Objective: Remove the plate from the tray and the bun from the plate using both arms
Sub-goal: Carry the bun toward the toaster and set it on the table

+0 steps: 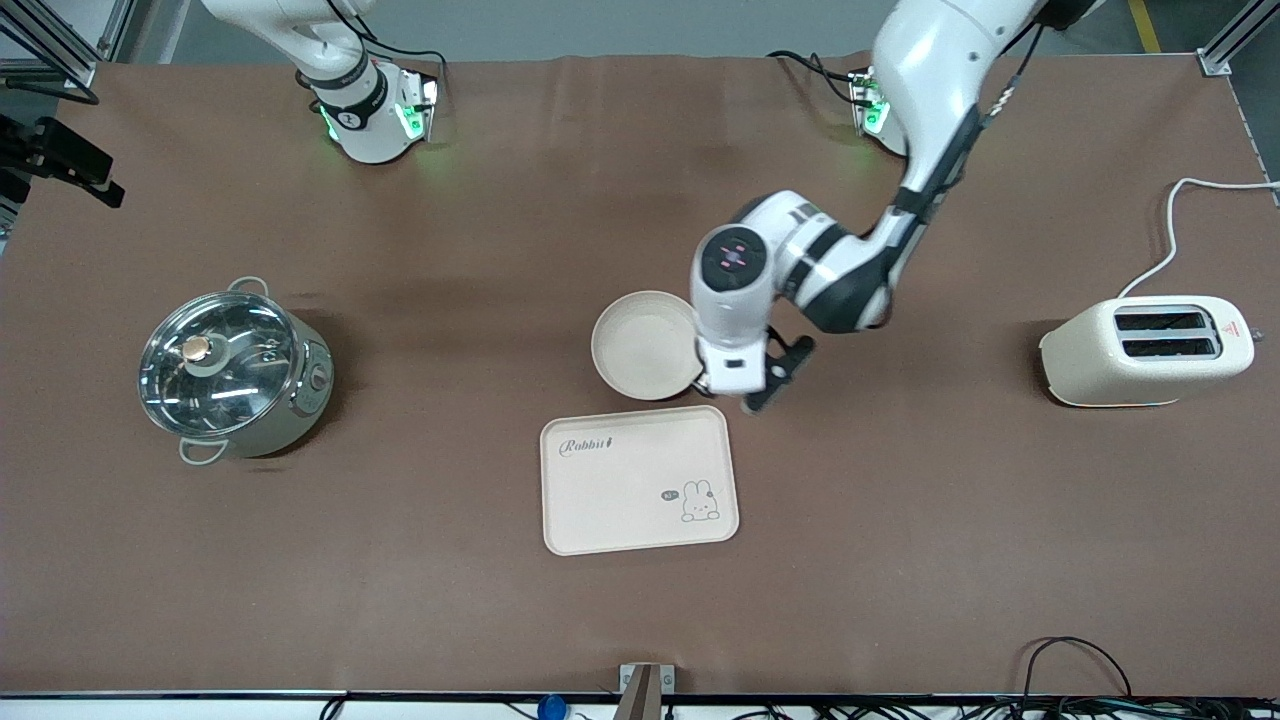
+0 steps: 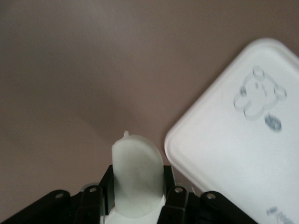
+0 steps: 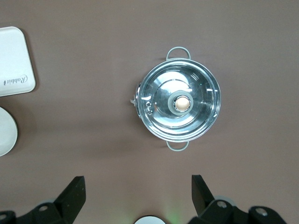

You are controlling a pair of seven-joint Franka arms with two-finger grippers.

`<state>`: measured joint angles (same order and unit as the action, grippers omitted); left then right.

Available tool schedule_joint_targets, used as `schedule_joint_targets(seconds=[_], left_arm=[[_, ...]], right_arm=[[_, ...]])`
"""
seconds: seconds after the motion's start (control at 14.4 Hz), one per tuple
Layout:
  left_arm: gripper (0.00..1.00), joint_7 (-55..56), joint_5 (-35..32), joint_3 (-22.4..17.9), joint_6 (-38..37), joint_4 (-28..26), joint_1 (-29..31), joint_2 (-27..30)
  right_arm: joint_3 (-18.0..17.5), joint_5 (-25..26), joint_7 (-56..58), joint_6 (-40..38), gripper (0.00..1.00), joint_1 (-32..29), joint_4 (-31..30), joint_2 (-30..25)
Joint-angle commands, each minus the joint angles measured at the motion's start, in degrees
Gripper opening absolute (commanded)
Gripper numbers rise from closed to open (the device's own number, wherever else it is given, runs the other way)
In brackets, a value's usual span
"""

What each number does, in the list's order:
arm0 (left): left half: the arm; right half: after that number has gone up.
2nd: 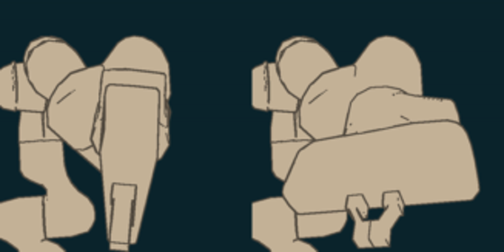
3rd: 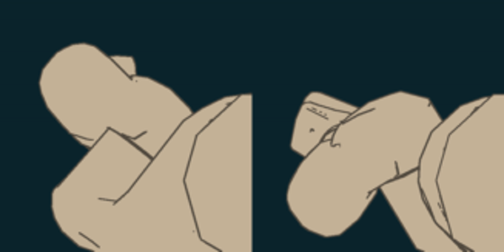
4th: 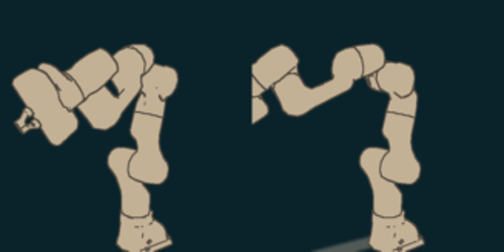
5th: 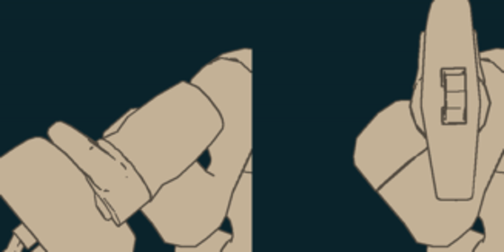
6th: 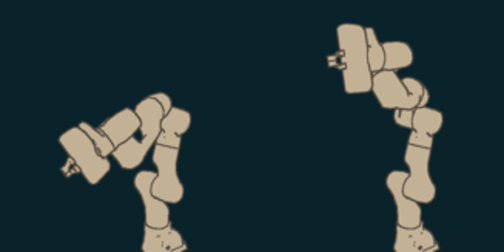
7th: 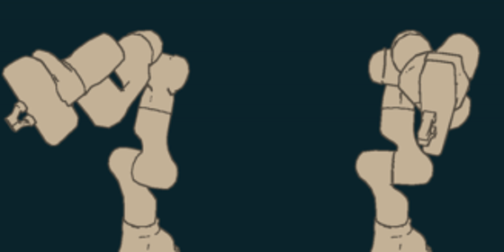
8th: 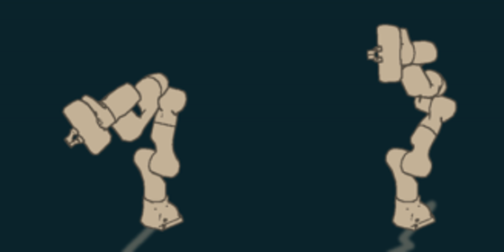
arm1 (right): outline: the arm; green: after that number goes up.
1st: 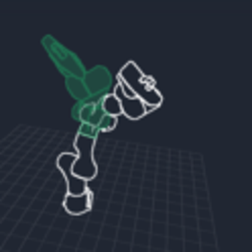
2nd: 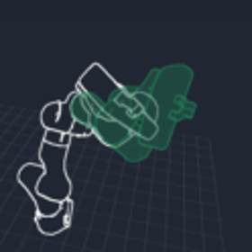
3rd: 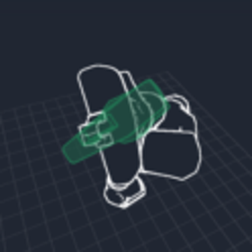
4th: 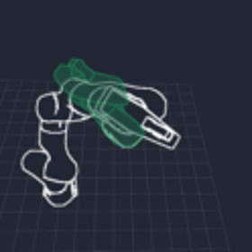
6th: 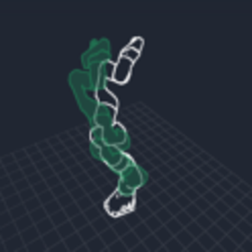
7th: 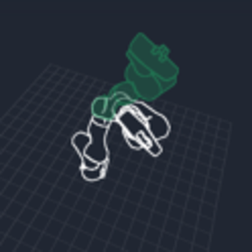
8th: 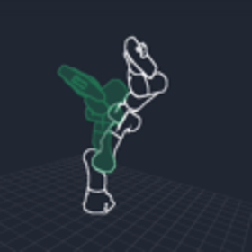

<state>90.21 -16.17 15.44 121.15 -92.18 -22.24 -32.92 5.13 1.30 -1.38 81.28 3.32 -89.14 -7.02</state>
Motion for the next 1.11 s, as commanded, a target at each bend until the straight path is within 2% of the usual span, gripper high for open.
schedule_joint_targets(seconds=[0.0, 0.21, 0.42, 0.69, 0.83, 0.9, 1.04], left_arm=[[0.46, -4.1, -5.4, 0.4, 0.3, -1.2, 6.0, -0.2], [0.46, -4.3, -9.3, 0.3, 6.4, -1.2, 9.9, -3.5], [0.45, -6.6, -15.6, 0.4, 7.2, -1.9, 14.6, -5.7], [0.47, -9.3, -15.7, 0.4, 7.2, -3.6, 19.1, -6.3], [0.56, -9.3, -15.7, 0.4, 7.2, -3.6, 20.1, -7.4], [0.65, -9.3, -15.7, 0.4, 7.2, -3.9, 20.3, -7.5], [0.94, -9.3, -15.7, 0.4, 7.2, -4.4, 20.3, -7.3]], right_arm=[[0.0, 0.9, 0.5, 0.2, 1.00, 0.0, -0.9, -0.5], [0.1, 0.6, 0.7, -0.2, 1.00, -0.2, -0.9, -0.5], [0.1, 0.6, 0.7, 0.2, 1.00, -0.2, -0.9, -0.4], [0.1, 0.6, 0.7, 0.5, 1.00, -0.2, -1.0, 0.0], [0.1, 0.6, 0.7, 0.2, 1.00, -0.2, -1.3, -0.1], [0.1, 0.6, 0.7, 0.0, 1.00, -0.2, -1.4, -0.1], [0.1, 0.6, 0.7, 0.0, 1.00, -0.4, -1.4, -0.1]])
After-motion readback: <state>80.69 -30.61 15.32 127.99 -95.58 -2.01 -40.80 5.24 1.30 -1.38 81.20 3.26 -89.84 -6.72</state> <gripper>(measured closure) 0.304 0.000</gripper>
